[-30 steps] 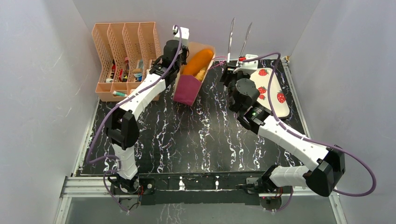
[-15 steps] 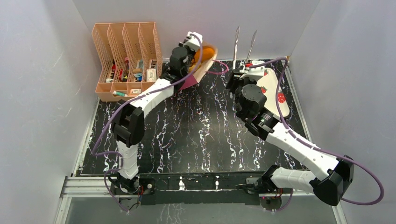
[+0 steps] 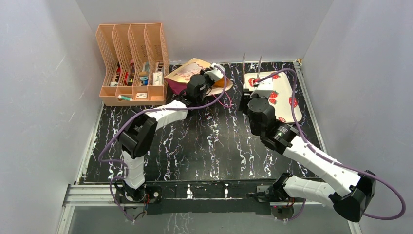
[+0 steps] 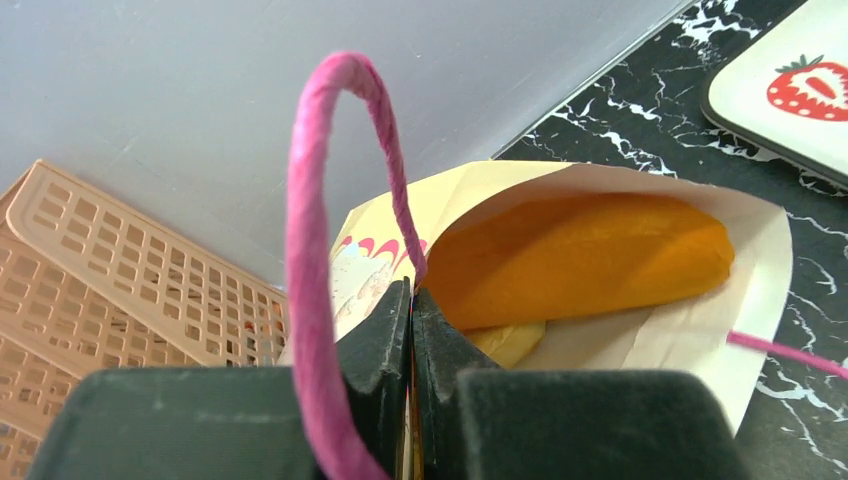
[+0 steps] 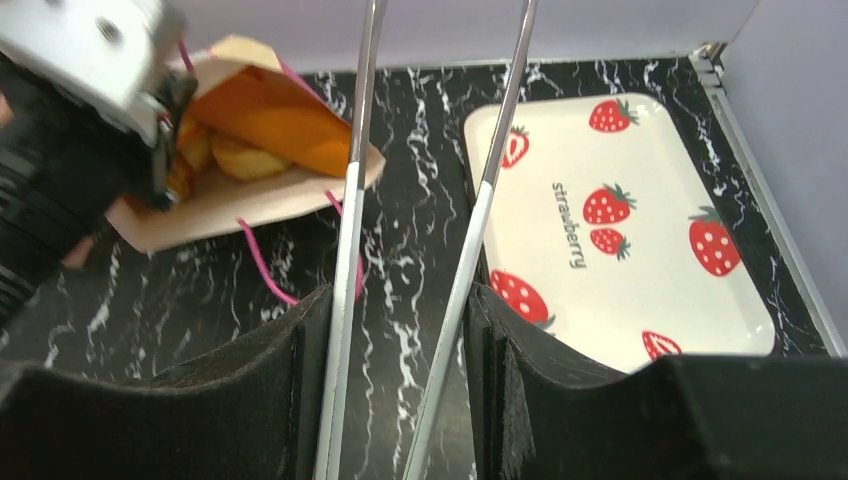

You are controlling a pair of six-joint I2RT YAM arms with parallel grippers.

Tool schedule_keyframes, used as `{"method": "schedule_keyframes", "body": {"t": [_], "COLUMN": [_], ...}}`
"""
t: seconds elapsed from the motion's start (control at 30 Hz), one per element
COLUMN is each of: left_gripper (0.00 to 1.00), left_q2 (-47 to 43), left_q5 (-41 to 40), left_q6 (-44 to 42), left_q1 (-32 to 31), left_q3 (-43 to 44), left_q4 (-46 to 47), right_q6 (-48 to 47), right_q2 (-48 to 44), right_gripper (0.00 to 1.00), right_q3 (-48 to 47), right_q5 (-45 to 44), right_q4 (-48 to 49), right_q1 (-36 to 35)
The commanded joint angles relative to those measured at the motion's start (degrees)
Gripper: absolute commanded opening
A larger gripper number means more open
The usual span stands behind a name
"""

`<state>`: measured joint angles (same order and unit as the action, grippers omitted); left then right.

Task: Take the fake bread out of the paper bag
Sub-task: Adjust the paper bag at the center of the board.

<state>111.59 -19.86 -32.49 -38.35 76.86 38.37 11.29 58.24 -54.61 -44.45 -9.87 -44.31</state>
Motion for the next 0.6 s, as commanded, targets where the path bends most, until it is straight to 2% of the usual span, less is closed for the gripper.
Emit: {"method": "schedule_keyframes", "body": {"t": [0.0,0.57], "left_gripper": [0.00,0.00], "left_q2": [-7.1,-11.4], "left_q5": [-4.2,-7.9], "left_q6": [5.5,23.4], "left_q1": [0.1,-0.1], "left_q3": [-1.8,-2.5], "left_q4": [3.6,-8.1], "right_q6": [5.8,19.1], "right_q2": [-2.9,0.0], "right_gripper": [0.29,0.27], "right_q3": [0.1,-1.6], "right_q5": [0.8,2.5], "right_q4": [-7.8,-25.4], "right_q1": [-1.8,-13.6]}}
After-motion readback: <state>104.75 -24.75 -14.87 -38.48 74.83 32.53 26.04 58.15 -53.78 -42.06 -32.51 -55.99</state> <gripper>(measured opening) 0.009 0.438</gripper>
